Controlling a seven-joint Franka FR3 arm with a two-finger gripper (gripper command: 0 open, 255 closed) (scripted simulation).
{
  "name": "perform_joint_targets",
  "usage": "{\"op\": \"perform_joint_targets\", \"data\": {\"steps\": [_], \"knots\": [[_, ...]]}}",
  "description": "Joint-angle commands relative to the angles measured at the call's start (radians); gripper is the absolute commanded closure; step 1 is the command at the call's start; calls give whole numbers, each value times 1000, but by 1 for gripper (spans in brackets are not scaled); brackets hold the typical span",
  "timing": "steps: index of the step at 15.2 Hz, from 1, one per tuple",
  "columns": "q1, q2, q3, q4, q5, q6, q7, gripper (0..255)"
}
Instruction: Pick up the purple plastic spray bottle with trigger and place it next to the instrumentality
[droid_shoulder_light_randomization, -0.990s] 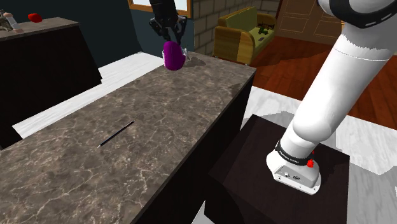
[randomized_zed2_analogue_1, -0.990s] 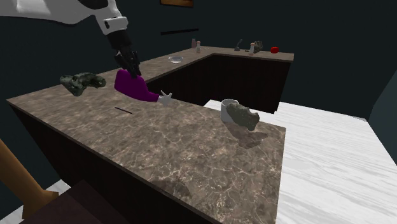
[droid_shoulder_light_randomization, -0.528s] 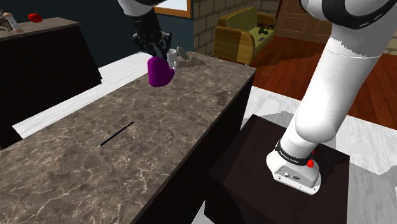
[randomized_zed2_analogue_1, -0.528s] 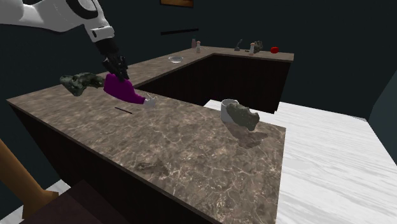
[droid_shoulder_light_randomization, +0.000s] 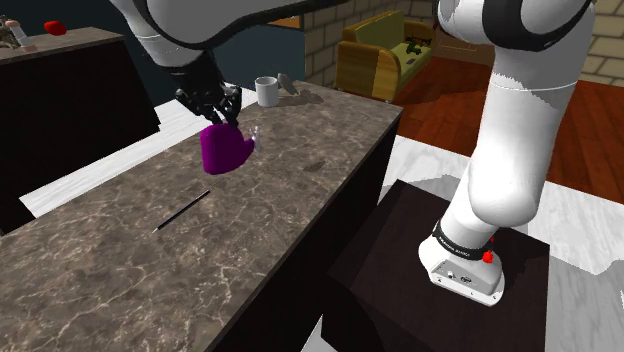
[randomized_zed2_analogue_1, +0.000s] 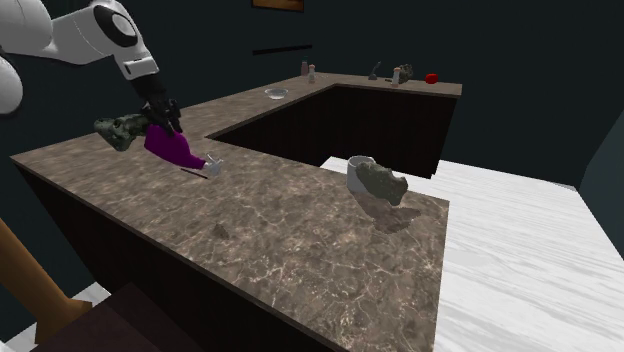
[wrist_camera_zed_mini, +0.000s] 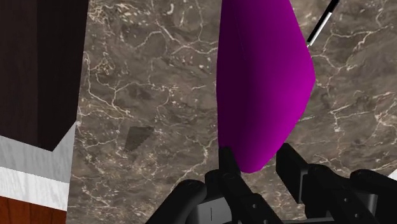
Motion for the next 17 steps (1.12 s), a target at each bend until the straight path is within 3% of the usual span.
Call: {"op": "perform_joint_targets", "data": {"steps": [1,7,12,17], "knots": [[41,50,14,43,-21,-16,50,255],[178,218,31,199,-88,-66,176,255],[321,386,22,399,-148,-129,250,255],[318,396,21,353,-149,-81,272,255]]}}
